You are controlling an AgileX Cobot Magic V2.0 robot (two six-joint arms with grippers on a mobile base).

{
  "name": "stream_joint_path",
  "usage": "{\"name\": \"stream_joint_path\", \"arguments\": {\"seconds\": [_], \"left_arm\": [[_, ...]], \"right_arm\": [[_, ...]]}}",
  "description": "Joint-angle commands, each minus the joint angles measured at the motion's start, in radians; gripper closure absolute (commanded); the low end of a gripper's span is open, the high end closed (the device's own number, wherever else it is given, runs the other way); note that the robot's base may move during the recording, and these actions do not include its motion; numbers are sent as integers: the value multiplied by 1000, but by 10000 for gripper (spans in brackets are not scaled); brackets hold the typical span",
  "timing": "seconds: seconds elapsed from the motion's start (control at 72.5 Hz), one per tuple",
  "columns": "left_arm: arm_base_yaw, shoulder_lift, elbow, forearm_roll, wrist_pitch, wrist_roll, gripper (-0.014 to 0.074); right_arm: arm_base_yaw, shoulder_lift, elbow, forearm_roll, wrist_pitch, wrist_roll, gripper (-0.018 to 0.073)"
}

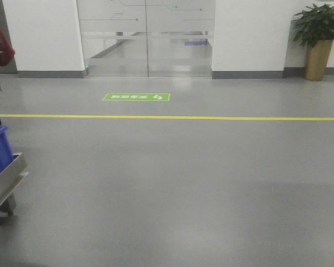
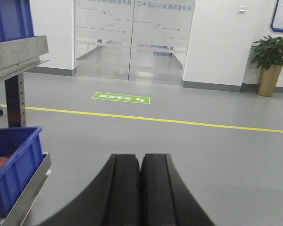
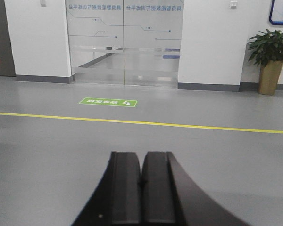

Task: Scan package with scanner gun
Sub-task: 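Drive forward toward the glass doors and turn toward the red table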

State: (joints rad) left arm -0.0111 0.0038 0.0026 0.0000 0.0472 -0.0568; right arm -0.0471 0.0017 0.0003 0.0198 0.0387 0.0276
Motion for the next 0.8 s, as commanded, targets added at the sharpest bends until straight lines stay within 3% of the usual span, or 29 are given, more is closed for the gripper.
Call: {"name": "stream_joint_path", "arguments": {"seconds": [0.0, 0.097, 0.786], "left_arm": [[-7, -4, -3, 7, -12, 0, 708], [-7, -4, -3, 7, -12, 0, 708], [-7, -4, -3, 7, -12, 0, 708]], "right_arm": [[-42, -2, 0, -8, -17, -3, 727], [-71, -2, 0, -8, -17, -3, 727], [-69, -2, 0, -8, -17, -3, 727]]}}
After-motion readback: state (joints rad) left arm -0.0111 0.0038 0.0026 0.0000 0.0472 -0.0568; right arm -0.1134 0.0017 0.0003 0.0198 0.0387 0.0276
